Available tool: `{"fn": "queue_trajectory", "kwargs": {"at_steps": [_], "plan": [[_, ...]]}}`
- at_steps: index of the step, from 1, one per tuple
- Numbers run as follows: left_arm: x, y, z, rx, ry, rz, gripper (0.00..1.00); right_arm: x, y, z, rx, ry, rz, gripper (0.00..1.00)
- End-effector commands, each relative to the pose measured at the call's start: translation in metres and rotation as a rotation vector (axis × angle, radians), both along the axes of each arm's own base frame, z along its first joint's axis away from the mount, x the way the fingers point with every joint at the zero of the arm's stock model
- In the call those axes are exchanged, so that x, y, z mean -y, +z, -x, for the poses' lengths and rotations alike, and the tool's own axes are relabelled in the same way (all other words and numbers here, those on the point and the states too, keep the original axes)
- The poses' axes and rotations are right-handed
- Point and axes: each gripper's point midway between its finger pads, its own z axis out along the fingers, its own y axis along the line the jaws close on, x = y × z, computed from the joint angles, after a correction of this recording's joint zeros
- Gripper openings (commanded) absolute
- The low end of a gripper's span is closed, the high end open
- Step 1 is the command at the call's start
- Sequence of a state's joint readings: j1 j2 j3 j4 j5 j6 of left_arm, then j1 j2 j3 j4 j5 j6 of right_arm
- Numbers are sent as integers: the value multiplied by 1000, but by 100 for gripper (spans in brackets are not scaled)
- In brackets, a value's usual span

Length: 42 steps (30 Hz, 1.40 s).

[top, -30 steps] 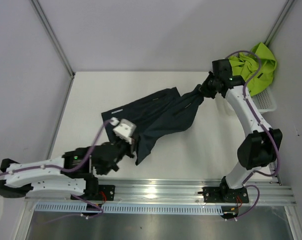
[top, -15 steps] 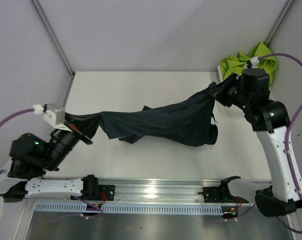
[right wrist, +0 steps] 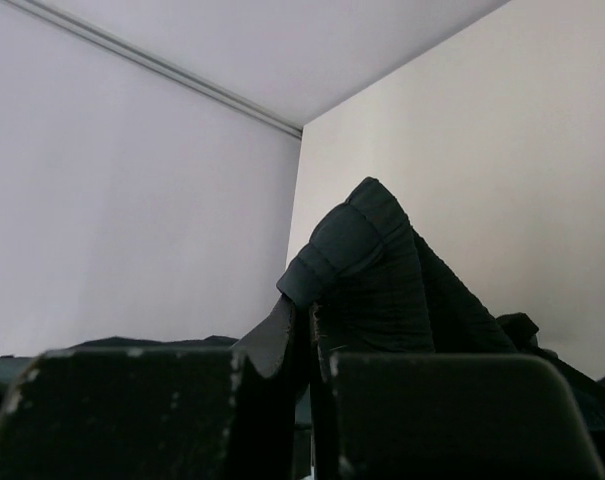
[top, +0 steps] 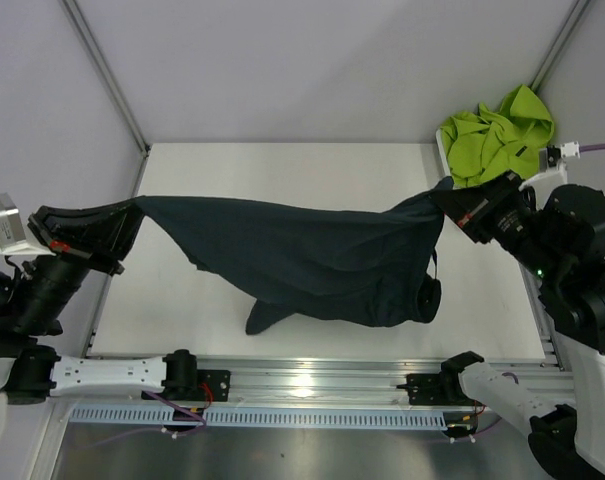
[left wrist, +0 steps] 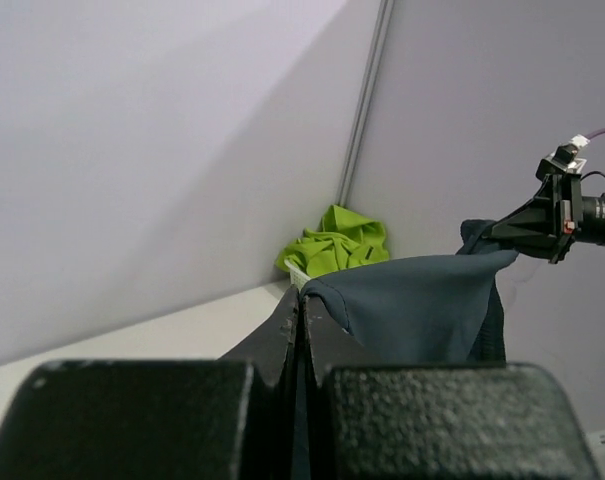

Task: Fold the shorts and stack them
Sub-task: Flatten the shorts out

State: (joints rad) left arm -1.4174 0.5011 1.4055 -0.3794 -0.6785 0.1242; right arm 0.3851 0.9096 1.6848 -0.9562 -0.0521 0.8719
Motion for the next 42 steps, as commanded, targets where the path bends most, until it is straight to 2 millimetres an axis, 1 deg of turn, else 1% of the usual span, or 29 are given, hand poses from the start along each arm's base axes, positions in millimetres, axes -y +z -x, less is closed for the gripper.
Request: {"fn": "queue_trajectory", "kwargs": {"at_steps": [1, 2, 4, 6, 7, 10, 13, 16, 17, 20, 22, 23, 25, 26, 27, 28, 29, 30, 31, 32, 33, 34, 35, 36, 37, 39, 40, 41, 42], "plan": [[-17, 36, -8, 66, 99, 51, 0, -12, 9, -29, 3, -1, -5, 0], [-19, 41, -9, 52, 104, 76, 0, -15, 11, -36, 8, 7, -8, 0], [-6, 41, -12, 7, 88, 49, 0, -28, 5, -52, -21, 46, -13, 0], [14, 25, -17, -46, 95, -17, 0, -38, 12, -57, -11, 89, -34, 0], [32, 11, -19, -61, 97, -59, 0, -42, 12, -61, -14, 93, -34, 0], [34, 4, -18, -54, 90, -49, 0, -39, 22, -64, 31, 67, -44, 0], [25, 8, -20, -40, 112, -45, 0, -37, 25, -67, 42, 56, -41, 0], [32, 7, -22, -28, 130, -79, 0, -38, 23, -72, 31, 55, -29, 0], [41, 3, -24, -29, 137, -107, 0, -39, 24, -74, 38, 55, -33, 0], [50, 4, -28, -8, 165, -131, 0, -42, 20, -81, 34, 58, -34, 0], [50, 5, -36, -3, 206, -140, 0, -43, 20, -83, 33, 62, -35, 0], [51, 1, -39, -8, 216, -175, 0, -44, 20, -83, 34, 64, -37, 0], [65, -4, -58, -13, 221, -213, 0, -42, 23, -84, 46, 61, -38, 0], [69, -16, -68, -41, 222, -247, 0, -41, 24, -85, 49, 57, -38, 0], [73, -22, -86, -50, 213, -280, 0, -40, 25, -85, 54, 51, -38, 0], [76, -26, -93, -91, 183, -243, 0, -39, 26, -87, 60, 46, -38, 0], [75, -27, -101, -106, 169, -232, 0, -38, 26, -88, 62, 44, -36, 0], [75, -33, -116, -126, 139, -245, 0, -38, 24, -92, 57, 39, -32, 0], [73, -24, -120, -140, 123, -206, 0, -38, 23, -95, 55, 38, -32, 0], [70, -27, -129, -164, 121, -198, 0, -36, 23, -100, 61, 32, -32, 0], [66, -29, -144, -205, 101, -178, 0, -36, 21, -105, 57, 35, -29, 0], [63, -25, -148, -204, 89, -163, 0, -38, 21, -115, 69, 34, -31, 0], [59, -25, -156, -213, 93, -147, 0, -34, 21, -124, 76, 20, -36, 0], [50, -21, -164, -207, 116, -132, 0, -33, 21, -132, 80, 18, -41, 0], [51, -27, -176, -237, 104, -123, 0, -37, 23, -147, 89, 31, -62, 0], [42, -25, -189, -236, 123, -109, 0, -31, 26, -167, 101, 17, -84, 0], [41, -20, -196, -219, 126, -92, 0, -32, 39, -176, 138, 20, -104, 0], [38, -19, -206, -221, 129, -82, 0, -37, 29, -195, 103, 32, -126, 0], [32, -16, -213, -226, 133, -52, 0, -39, 31, -205, 106, 35, -142, 0]]}}
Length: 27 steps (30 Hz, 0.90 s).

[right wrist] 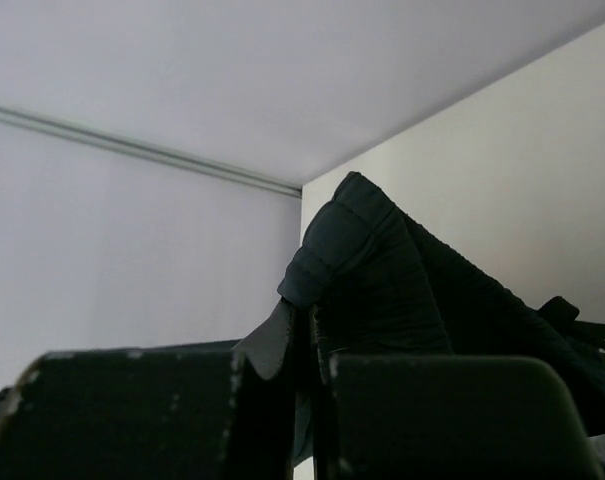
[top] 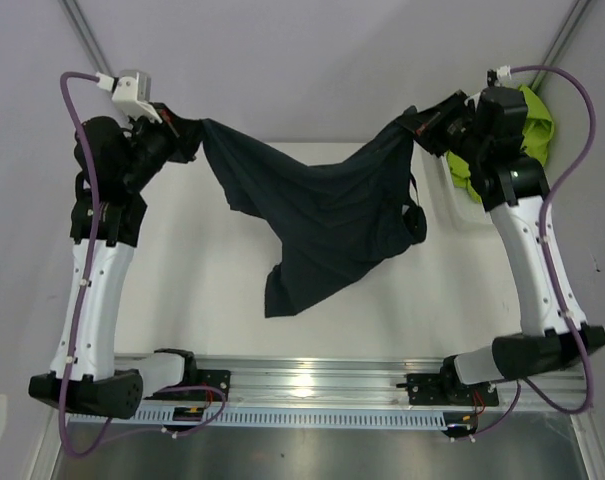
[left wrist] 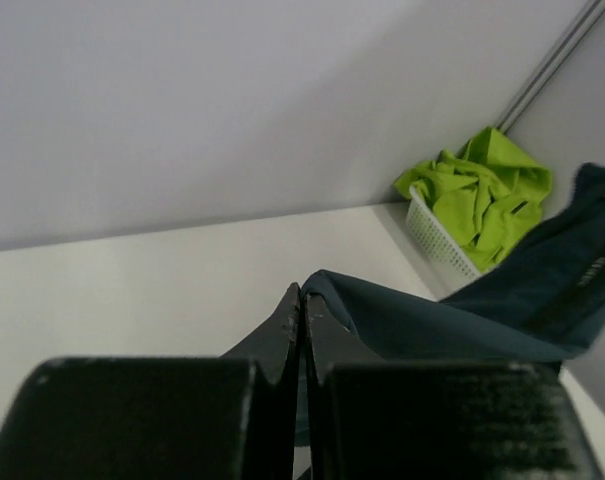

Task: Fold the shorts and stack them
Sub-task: Flatten the shorts out

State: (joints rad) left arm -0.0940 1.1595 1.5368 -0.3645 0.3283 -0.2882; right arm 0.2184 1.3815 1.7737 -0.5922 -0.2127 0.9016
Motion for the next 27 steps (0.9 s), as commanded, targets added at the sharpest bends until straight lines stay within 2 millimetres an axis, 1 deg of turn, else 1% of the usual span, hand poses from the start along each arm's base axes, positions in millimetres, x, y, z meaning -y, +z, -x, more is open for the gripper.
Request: {"fn": "queue_trajectory", "kwargs": {"at_steps": [1, 2, 3, 4, 5, 6, 7, 8, 9, 10, 11, 12, 13, 14, 15, 16, 17, 18, 19, 20, 21, 22, 23, 24, 25, 26, 27], "plan": [[3, 72, 6, 183, -92, 118, 0, -11, 53, -34, 168, 52, -110, 0], [7, 58, -15, 123, -139, 134, 0, -19, 52, -55, 150, 71, -143, 0], [-6, 72, -24, 131, -135, 149, 0, -21, 54, -67, 153, 86, -159, 0], [-2, 90, -26, 144, -172, 175, 0, -24, 64, -79, 187, 107, -179, 0], [-1, 93, -36, 147, -190, 178, 0, -27, 70, -89, 214, 134, -194, 0], [-1, 103, -50, 167, -199, 181, 0, -33, 75, -107, 233, 175, -216, 0], [1, 104, -57, 164, -212, 192, 0, -34, 84, -115, 284, 197, -220, 0], [0, 103, -66, 160, -214, 193, 0, -35, 86, -123, 298, 219, -217, 0], [-1, 92, -86, 133, -214, 198, 0, -38, 89, -137, 316, 255, -227, 0], [0, 120, -78, 203, -223, 184, 0, -30, 90, -145, 320, 264, -242, 0], [-1, 122, -83, 206, -223, 179, 0, -30, 90, -149, 332, 286, -260, 0], [-2, 120, -94, 192, -221, 176, 0, -30, 82, -156, 321, 322, -286, 0], [-2, 126, -93, 206, -225, 171, 0, -24, 74, -162, 305, 316, -289, 0], [-2, 118, -98, 189, -228, 174, 0, -24, 65, -165, 294, 322, -284, 0], [-1, 120, -99, 212, -236, 172, 0, -24, 63, -166, 316, 329, -276, 0], [2, 111, -94, 206, -254, 173, 0, -24, 33, -169, 252, 324, -273, 0], [2, 85, -102, 161, -252, 183, 0, -19, 22, -170, 241, 315, -272, 0], [5, 96, -94, 238, -262, 170, 0, -18, 11, -170, 232, 311, -271, 0], [8, 106, -73, 284, -273, 162, 0, -15, -21, -170, 161, 305, -277, 0], [11, 66, -85, 212, -264, 169, 0, -9, -32, -170, 149, 298, -280, 0], [11, 65, -83, 220, -253, 164, 0, -5, -41, -169, 148, 291, -281, 0], [12, 57, -87, 194, -247, 165, 0, -2, -57, -166, 112, 277, -273, 0], [13, 64, -87, 196, -256, 163, 0, 3, -61, -165, 102, 266, -261, 0], [13, 62, -91, 178, -260, 162, 0, 4, -68, -162, 61, 259, -251, 0], [15, 68, -87, 172, -271, 158, 0, 5, -57, -154, 92, 261, -219, 0], [15, 81, -79, 201, -274, 154, 0, 4, -51, -148, 105, 264, -204, 0], [16, 89, -72, 221, -272, 150, 0, 3, -45, -140, 106, 264, -192, 0]]}}
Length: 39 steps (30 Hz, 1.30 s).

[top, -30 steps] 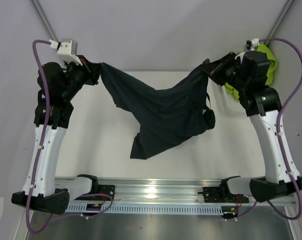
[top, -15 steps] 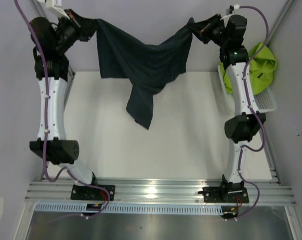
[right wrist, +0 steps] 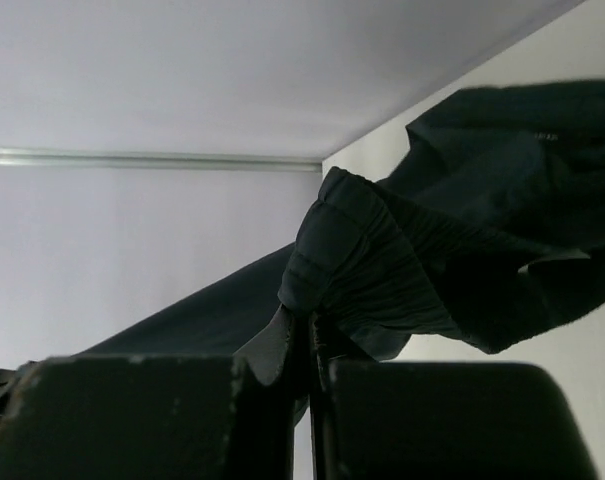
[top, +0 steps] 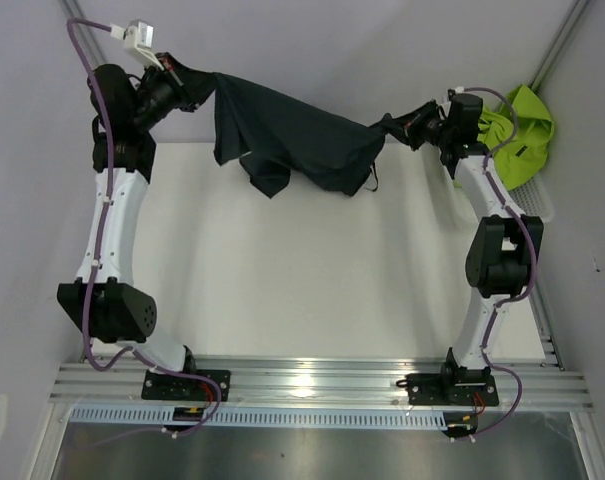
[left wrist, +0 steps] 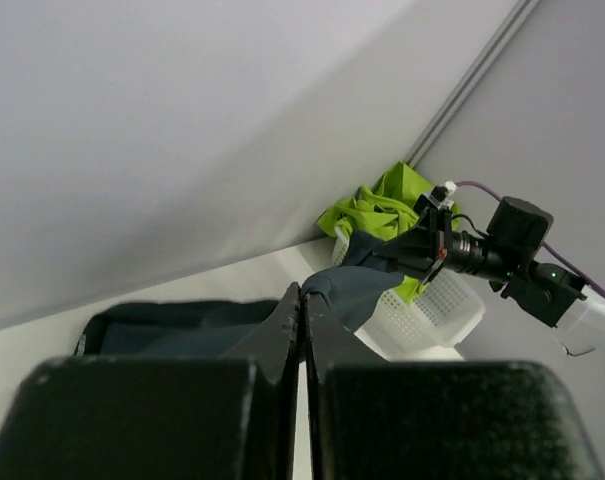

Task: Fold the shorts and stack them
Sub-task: Flatten the shorts out

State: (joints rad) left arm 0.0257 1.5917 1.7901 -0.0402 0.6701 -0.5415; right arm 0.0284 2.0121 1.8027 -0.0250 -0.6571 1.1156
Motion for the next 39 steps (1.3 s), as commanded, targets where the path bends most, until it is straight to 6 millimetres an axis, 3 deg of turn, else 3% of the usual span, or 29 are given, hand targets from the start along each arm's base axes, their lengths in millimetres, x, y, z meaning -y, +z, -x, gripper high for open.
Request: {"fn": "queue_trajectory", "kwargs": {"at_steps": [1, 2, 4, 5, 8, 11, 15, 18, 21, 23, 24, 25, 30, 32, 33, 35, 36, 39], "plan": [[2, 82, 46, 233, -1, -18, 0, 1, 113, 50, 308, 32, 66, 0], [3, 99, 67, 271, 0, -28, 0, -1, 129, 69, 320, 30, 77, 0], [2, 107, 84, 276, 9, -41, 0, -3, 143, 89, 354, 32, 95, 0], [2, 122, 106, 322, 11, -54, 0, -4, 170, 113, 411, 30, 98, 0], [1, 145, 147, 399, 30, -62, 0, -6, 208, 157, 502, 13, 120, 0], [0, 160, 170, 443, 40, -56, 0, -1, 232, 184, 549, -9, 128, 0], [1, 171, 176, 463, 31, -30, 0, 4, 250, 194, 585, -26, 131, 0], [2, 174, 173, 473, 21, -14, 0, 7, 258, 187, 594, -34, 139, 0], [3, 167, 152, 447, 12, 0, 0, 7, 251, 171, 564, -35, 145, 0], [2, 147, 123, 381, 14, 16, 0, 7, 242, 152, 539, -35, 140, 0], [1, 150, 119, 413, 16, 22, 0, 7, 237, 143, 527, -33, 133, 0], [1, 139, 103, 382, 16, 32, 0, 5, 231, 130, 510, -24, 118, 0], [-2, 120, 59, 343, 31, 30, 0, -4, 228, 96, 505, -2, 83, 0], [-3, 126, 49, 355, 30, 23, 0, -9, 240, 76, 547, 8, 74, 0], [-2, 143, 43, 397, 24, 19, 0, -12, 244, 71, 565, 29, 65, 0], [0, 138, 25, 370, 6, 14, 0, -14, 261, 63, 606, 57, -6, 0], [0, 157, 23, 424, 4, 13, 0, -12, 261, 51, 627, 70, -32, 0], [-3, 165, 4, 455, 3, 18, 0, -2, 277, 40, 695, 48, -91, 0]]}}
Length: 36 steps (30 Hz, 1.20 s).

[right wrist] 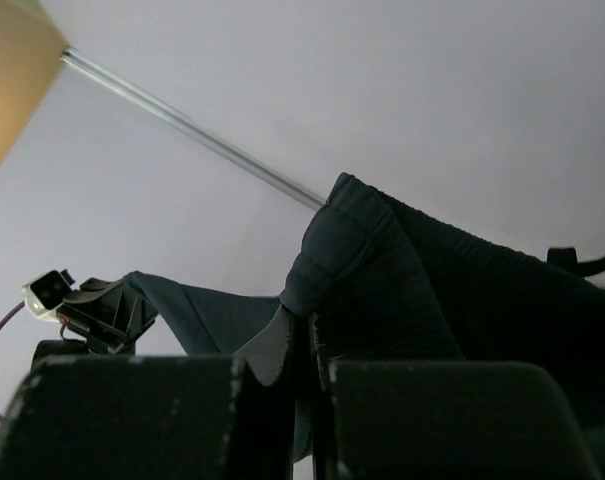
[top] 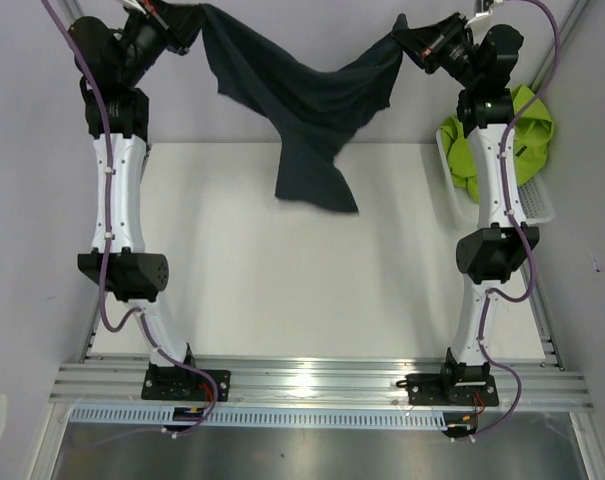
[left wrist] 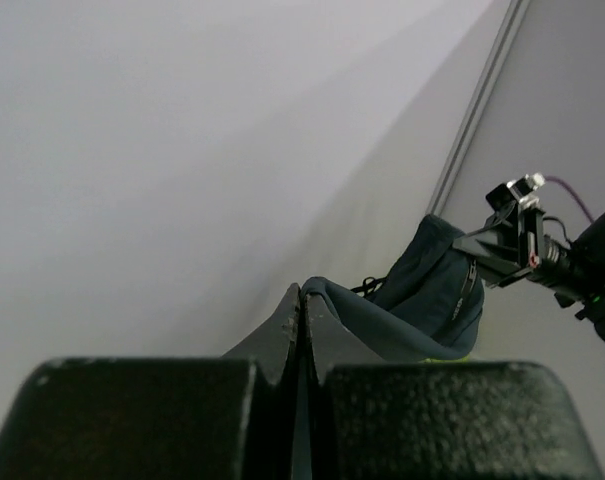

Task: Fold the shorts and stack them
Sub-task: Flatten the shorts out

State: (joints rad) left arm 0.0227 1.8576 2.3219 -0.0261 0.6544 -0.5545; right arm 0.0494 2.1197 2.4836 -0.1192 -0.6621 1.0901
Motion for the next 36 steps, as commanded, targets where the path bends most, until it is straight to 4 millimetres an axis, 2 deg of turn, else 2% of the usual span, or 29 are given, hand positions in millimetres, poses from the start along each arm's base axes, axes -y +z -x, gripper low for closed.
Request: {"fn": "queue_trajectory", "kwargs": {"at_steps": [1, 2, 3, 4, 5, 6, 7, 8, 9, 10, 11, 12, 13, 14, 15, 16, 17, 18, 19, 20, 21, 22, 23, 24, 28, 30, 33, 35, 36], "plan": [[-4, 73, 38, 206, -21, 21, 0, 18, 63, 19, 177, 22, -85, 0], [-4, 75, 39, 215, -29, 23, 0, 18, 60, 16, 169, 18, -81, 0], [-3, 72, 37, 219, -40, 21, 0, 27, 44, 6, 126, -5, -73, 0], [-2, 65, 35, 201, -44, 18, 0, 37, 34, 0, 106, -21, -68, 0], [-1, 43, 22, 144, -52, 19, 0, 38, 21, -5, 74, -23, -65, 0], [1, 41, 25, 171, -61, 12, 0, 39, 7, -9, 43, -22, -63, 0], [6, 38, 29, 182, -76, 12, 0, 37, -26, -17, -27, -10, -46, 0], [6, -13, 13, 64, -78, 24, 0, 36, -45, -20, -67, -4, -37, 0], [10, -19, 18, 75, -87, 26, 0, 35, -64, -24, -109, -1, -29, 0], [16, -18, 27, 127, -101, 16, 0, 35, -102, -28, -187, -1, -13, 0], [32, -71, 23, 17, -126, 13, 0, 32, -121, -27, -219, 10, -1, 0], [41, -83, 29, 12, -136, 1, 0, 31, -140, -25, -251, 9, 14, 0], [62, -122, 33, -13, -145, -40, 0, 30, -162, -23, -297, 5, 33, 0], [68, -120, 51, 18, -132, -55, 0, 29, -203, -14, -361, -4, 74, 0], [77, -202, 54, -126, -129, -77, 0, 24, -225, -7, -402, 4, 96, 0], [93, -212, 69, -113, -156, -76, 0, 25, -246, 1, -442, 1, 115, 0], [93, -198, 83, -30, -145, -38, 0, 25, -285, 16, -511, -7, 155, 0], [103, -255, 97, -147, -185, -20, 0, 12, -305, 28, -547, 12, 183, 0], [107, -261, 106, -146, -205, -13, 0, 13, -319, 37, -572, 4, 201, 0], [108, -268, 110, -165, -189, -1, 0, 13, -345, 56, -621, 7, 228, 0], [115, -295, 129, -205, -213, -22, 0, 14, -355, 65, -637, -6, 250, 0], [118, -298, 138, -202, -216, -32, 0, 15, -363, 75, -652, -16, 273, 0], [117, -318, 145, -252, -191, -47, 0, 17, -361, 86, -638, -24, 315, 0], [124, -312, 162, -215, -207, -72, 0, 21, -379, 101, -690, -44, 353, 0], [127, -349, 206, -289, -233, -131, 0, 36, -386, 133, -700, -106, 477, 0], [127, -363, 218, -330, -209, -162, 0, 42, -389, 149, -709, -122, 554, 0], [123, -384, 236, -356, -147, -231, 0, 49, -399, 160, -731, -162, 668, 0], [119, -400, 247, -396, -137, -266, 0, 47, -408, 168, -743, -141, 745, 0], [112, -415, 249, -442, -108, -284, 0, 45, -409, 170, -747, -133, 767, 0]]}}
